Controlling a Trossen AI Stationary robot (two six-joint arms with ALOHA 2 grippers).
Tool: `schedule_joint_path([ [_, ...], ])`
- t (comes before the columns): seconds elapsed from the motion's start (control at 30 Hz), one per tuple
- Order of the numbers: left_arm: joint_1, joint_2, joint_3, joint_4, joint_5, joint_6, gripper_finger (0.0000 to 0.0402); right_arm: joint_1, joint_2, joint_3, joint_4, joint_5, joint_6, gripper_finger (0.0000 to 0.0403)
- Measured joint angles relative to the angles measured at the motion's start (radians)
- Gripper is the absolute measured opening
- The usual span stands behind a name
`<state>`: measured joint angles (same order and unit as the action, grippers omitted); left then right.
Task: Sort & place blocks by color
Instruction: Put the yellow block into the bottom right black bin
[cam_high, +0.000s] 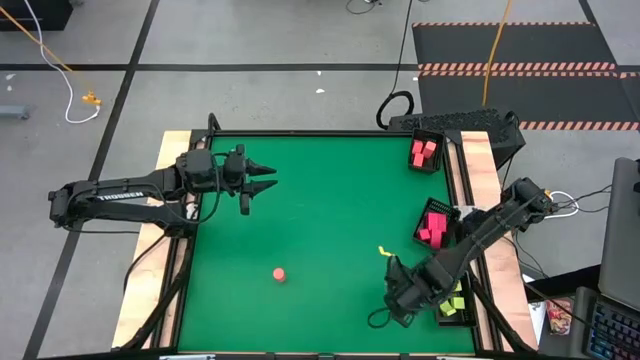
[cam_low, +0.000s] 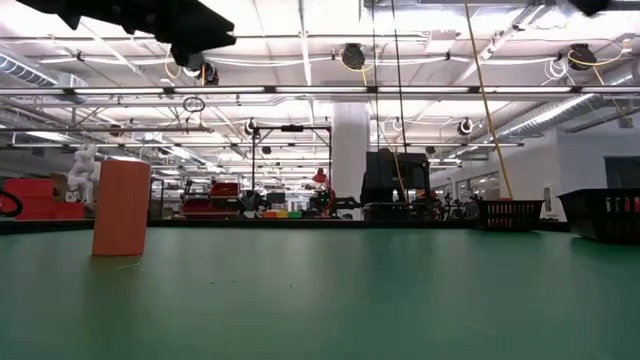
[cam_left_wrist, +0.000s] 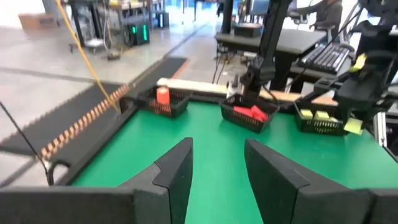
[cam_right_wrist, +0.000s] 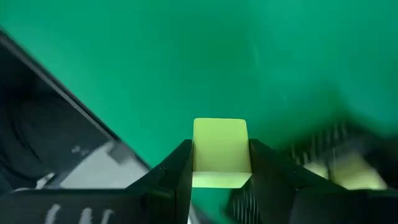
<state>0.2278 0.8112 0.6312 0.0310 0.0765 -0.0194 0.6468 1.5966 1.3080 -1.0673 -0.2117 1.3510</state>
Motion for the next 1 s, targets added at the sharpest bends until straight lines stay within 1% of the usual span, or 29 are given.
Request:
schedule_joint_path([
  [0.1,0.0,0.0,0.0,0.038,0.0,0.019,0.0147,0.041,-0.002,0.0,-0.049,-0.107,0.118,0.0117],
  [0.23,0.0,0.0,0.0,0.072,0.0,0.044,0.0147,0.091,-0.027,0.0,-0.053,-0.16,0.22,0.0117],
  [0.4,0.0,0.0,0.0,0.103,0.0,0.064,0.0147,0.147,-0.037,-0.002,-0.139,-0.156,0.338,0.0117],
  [0.5,0.0,0.0,0.0,0.132,0.0,0.053,0.0147,0.176,-0.038,-0.031,-0.137,-0.158,0.404,0.0117],
  [0.57,0.0,0.0,0.0,0.153,0.0,0.044,0.0147,0.189,-0.037,-0.055,-0.135,-0.159,0.417,0.0117],
  [0.6,0.0,0.0,0.0,0.16,0.0,0.043,0.0147,0.194,-0.037,-0.067,-0.138,-0.156,0.417,0.0125],
  [0.63,0.0,0.0,0.0,0.161,0.0,0.038,0.0147,0.197,-0.037,-0.078,-0.142,-0.152,0.417,0.0142],
  [0.77,0.0,0.0,0.0,0.149,0.0,0.022,0.0147,0.203,-0.037,-0.103,-0.145,-0.109,0.41,0.0231],
  [0.83,0.0,0.0,0.0,0.141,0.0,0.016,0.0147,0.203,-0.037,-0.103,-0.145,-0.099,0.379,0.0265],
  [0.9,0.0,0.0,0.0,0.124,0.0,0.013,0.0147,0.198,-0.038,-0.103,-0.145,-0.098,0.347,0.0287],
  [1.0,0.0,0.0,0.0,0.089,0.001,-0.003,0.0147,0.19,-0.04,-0.103,-0.145,-0.058,0.302,0.0298],
])
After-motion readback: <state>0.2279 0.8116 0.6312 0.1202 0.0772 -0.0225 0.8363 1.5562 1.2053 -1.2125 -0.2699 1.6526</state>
